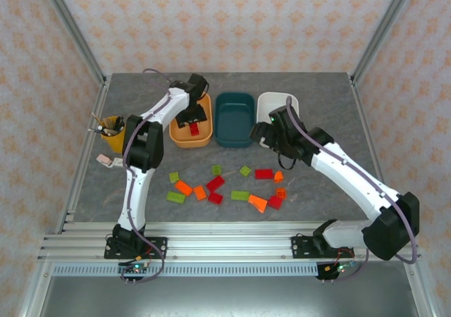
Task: Sort the legos into containers by color
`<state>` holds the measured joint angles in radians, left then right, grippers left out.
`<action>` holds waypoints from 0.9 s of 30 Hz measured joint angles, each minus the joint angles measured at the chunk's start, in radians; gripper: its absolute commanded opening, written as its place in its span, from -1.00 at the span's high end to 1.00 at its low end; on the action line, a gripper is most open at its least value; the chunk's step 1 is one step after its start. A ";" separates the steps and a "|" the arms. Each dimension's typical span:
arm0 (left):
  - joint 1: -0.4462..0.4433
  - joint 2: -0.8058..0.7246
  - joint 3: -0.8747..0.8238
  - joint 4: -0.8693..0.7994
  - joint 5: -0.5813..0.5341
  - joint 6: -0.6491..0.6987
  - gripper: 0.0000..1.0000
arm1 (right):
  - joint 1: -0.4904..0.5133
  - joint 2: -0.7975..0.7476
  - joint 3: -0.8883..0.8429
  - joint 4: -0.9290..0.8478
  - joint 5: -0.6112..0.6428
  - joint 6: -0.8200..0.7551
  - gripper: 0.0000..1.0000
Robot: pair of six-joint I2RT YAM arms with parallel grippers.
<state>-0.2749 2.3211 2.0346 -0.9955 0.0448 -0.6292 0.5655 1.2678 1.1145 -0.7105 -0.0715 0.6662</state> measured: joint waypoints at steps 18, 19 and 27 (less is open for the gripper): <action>-0.394 -0.837 -0.700 0.304 0.079 0.107 -0.57 | -0.099 0.044 -0.200 -0.067 -0.019 0.615 -0.37; -0.406 -0.863 -0.746 0.320 0.085 0.107 -0.58 | -0.108 0.062 -0.203 -0.056 -0.034 0.645 -0.36; -0.439 -1.071 -0.957 0.386 0.124 0.107 -0.64 | -0.117 0.139 -0.270 0.039 -0.131 0.811 -0.36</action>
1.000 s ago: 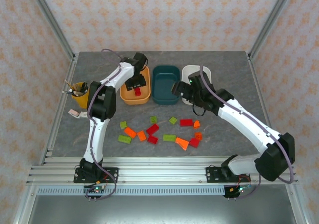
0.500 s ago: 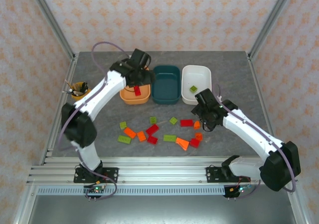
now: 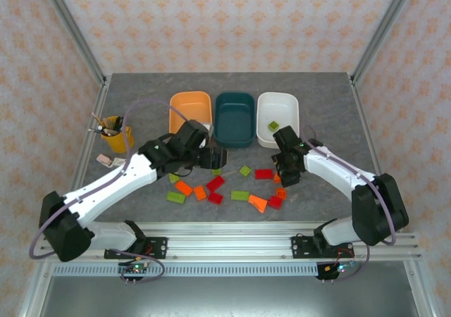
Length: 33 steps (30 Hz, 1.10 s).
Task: Sort the legos into containers by color
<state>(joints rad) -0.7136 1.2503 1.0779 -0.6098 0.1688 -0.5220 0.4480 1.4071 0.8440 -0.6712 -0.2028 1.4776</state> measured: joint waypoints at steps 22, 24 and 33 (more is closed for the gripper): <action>0.000 -0.070 -0.034 0.010 0.004 -0.005 -0.64 | -0.017 0.094 -0.073 0.181 -0.049 0.085 0.27; 0.000 -0.070 -0.034 0.010 0.004 -0.013 -0.63 | -0.017 0.094 -0.072 0.181 -0.049 0.082 0.35; 0.001 -0.069 -0.023 0.012 -0.021 -0.066 -0.64 | -0.009 0.061 0.022 0.046 0.016 -0.090 0.43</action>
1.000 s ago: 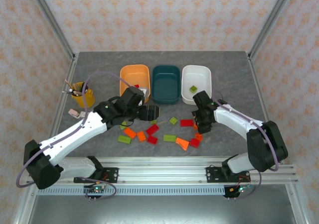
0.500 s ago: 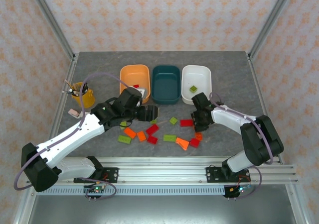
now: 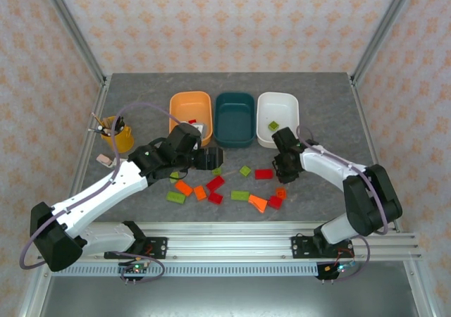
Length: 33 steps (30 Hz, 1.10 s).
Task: Sort the legos into containers by color
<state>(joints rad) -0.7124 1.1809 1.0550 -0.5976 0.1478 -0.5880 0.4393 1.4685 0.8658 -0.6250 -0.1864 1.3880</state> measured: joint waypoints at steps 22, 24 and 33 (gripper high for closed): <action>0.346 0.257 0.307 -0.069 0.010 -0.149 -0.64 | 0.177 0.815 1.169 -0.239 0.058 -0.539 0.43; 0.346 0.257 0.307 -0.074 0.013 -0.149 -0.63 | 0.169 0.875 1.228 -0.264 0.055 -0.546 0.40; 0.346 0.214 0.272 -0.126 0.012 -0.149 -0.63 | 0.129 0.977 1.351 -0.359 0.032 -0.589 -0.20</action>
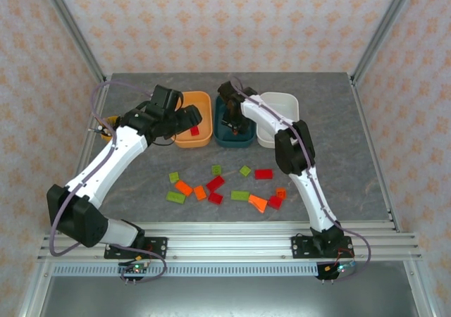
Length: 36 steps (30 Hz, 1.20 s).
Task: Sort the legos into containers by color
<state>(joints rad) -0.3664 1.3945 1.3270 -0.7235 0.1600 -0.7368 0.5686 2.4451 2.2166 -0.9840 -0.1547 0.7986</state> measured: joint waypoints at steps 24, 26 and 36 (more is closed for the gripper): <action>0.000 -0.283 -0.164 -0.266 -0.029 -0.023 -0.61 | 0.110 -0.959 -0.699 0.196 0.066 -0.252 -0.22; 0.000 -0.307 -0.189 -0.275 -0.025 -0.029 -0.60 | 0.118 -1.012 -0.763 0.196 0.060 -0.270 -0.22; -0.058 -0.402 -0.336 -0.276 0.077 -0.052 -0.59 | 0.185 -1.242 -1.023 0.154 0.056 -0.257 -0.21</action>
<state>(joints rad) -0.4240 0.9928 0.9909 -0.9997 0.2367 -0.7891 0.7540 1.2034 1.1931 -0.8303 -0.0990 0.5415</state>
